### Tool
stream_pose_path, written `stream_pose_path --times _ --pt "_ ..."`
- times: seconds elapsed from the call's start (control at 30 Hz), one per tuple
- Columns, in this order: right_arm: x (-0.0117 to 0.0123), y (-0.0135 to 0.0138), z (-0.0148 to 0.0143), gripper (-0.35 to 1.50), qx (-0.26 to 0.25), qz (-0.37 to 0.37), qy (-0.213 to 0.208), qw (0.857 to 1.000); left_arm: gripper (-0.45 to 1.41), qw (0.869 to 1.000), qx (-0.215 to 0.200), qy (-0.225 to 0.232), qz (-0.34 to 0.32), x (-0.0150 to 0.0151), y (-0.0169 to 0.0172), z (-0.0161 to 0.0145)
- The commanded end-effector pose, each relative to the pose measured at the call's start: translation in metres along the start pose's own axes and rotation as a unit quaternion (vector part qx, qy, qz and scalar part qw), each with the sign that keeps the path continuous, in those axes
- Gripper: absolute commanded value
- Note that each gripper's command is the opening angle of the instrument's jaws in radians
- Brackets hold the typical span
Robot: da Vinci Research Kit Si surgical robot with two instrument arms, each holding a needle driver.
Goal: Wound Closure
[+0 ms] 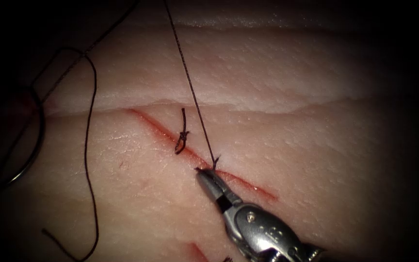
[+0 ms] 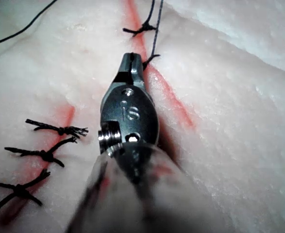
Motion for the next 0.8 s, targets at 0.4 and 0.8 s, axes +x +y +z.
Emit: stream_pose_path --times 0.4,0.8 --pt "0.0 0.0001 0.0003 -0.35 0.235 -0.038 0.023 0.971 -0.45 1.0 -0.005 -0.01 0.008 0.0001 0.0011 0.0017" --pt "0.0015 0.0005 0.0014 1.31 0.188 -0.032 0.003 0.982 -0.45 1.0 -0.012 -0.01 0.013 0.0007 0.0025 0.0016"
